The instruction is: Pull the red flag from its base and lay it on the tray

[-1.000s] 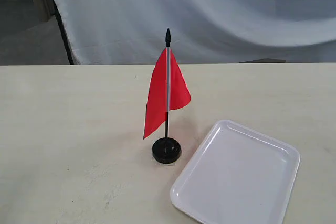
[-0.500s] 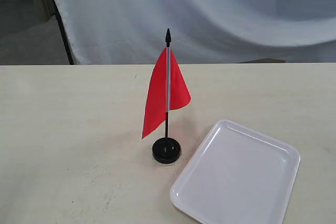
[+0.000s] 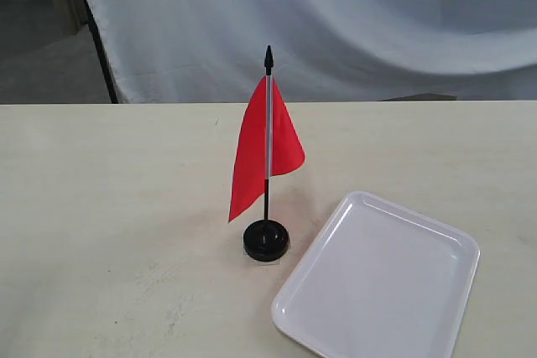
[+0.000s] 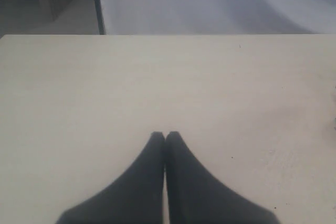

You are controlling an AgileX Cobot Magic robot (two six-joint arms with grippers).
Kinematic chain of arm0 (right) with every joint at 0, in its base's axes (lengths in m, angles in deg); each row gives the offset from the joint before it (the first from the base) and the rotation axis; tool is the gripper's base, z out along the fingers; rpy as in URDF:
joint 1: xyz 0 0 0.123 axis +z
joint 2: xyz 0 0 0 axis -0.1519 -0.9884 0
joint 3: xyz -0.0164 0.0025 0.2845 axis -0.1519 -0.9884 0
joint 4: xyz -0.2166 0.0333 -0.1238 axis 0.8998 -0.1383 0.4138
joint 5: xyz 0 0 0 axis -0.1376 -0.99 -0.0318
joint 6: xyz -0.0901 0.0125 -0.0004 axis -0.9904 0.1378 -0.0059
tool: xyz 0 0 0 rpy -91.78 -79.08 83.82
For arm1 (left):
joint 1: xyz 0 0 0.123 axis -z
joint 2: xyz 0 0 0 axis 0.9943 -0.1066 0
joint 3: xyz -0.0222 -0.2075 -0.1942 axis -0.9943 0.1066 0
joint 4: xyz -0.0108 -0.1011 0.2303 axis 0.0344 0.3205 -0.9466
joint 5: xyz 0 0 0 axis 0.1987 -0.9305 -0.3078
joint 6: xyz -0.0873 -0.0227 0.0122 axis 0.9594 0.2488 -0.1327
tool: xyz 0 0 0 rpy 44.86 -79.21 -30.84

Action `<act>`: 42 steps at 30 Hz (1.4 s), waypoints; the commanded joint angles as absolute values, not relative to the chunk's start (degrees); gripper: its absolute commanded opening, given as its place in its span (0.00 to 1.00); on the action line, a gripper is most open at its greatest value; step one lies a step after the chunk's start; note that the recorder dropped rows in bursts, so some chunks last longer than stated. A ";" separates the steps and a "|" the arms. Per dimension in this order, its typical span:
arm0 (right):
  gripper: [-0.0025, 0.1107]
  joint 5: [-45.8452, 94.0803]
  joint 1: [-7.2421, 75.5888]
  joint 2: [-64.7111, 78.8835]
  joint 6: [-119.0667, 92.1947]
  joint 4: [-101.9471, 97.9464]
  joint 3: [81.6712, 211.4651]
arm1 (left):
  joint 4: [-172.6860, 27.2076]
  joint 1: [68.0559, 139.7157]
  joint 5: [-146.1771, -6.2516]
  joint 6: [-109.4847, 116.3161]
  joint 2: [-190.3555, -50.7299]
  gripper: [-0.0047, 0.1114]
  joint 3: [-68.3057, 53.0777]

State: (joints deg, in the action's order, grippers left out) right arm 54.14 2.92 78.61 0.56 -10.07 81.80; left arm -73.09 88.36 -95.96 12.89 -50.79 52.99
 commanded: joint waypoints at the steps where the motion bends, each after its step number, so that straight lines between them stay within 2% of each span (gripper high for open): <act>1: 0.02 55.01 2.87 78.88 10.58 -9.70 81.67 | -73.08 88.62 -95.81 12.82 -50.73 0.04 53.08; 5: 0.02 54.75 2.87 78.88 20.32 -9.70 81.67 | -73.08 88.62 -95.81 12.82 -50.73 0.04 53.08; 9: 0.02 50.95 2.87 76.03 22.74 3.32 81.67 | -73.08 88.62 -95.81 12.82 -50.73 0.04 53.08; 15: 0.02 77.80 2.87 47.04 23.23 16.95 81.67 | -73.08 88.62 -95.81 12.82 -50.73 0.04 53.08; 19: 0.02 87.95 2.87 28.87 21.52 25.05 82.62 | -73.08 88.62 -95.81 12.82 -50.73 0.04 53.08; 23: 0.02 94.08 5.82 9.48 18.30 34.78 88.92 | -73.08 88.62 -95.81 12.82 -50.73 0.04 53.08; 28: 0.02 93.86 18.12 -11.96 11.80 35.62 98.04 | -73.08 88.62 -95.81 12.82 -50.73 0.04 53.08; 33: 0.02 86.54 30.66 -23.01 5.78 26.80 106.92 | -73.08 88.62 -95.81 12.82 -50.73 0.04 53.08; 37: 0.02 75.59 34.30 -25.02 4.18 25.09 113.00 | -73.08 88.62 -95.81 12.82 -50.73 0.04 53.08; 42: 0.02 73.74 35.96 -25.36 4.78 25.05 114.93 | -73.08 88.62 -95.81 12.82 -50.73 0.04 53.08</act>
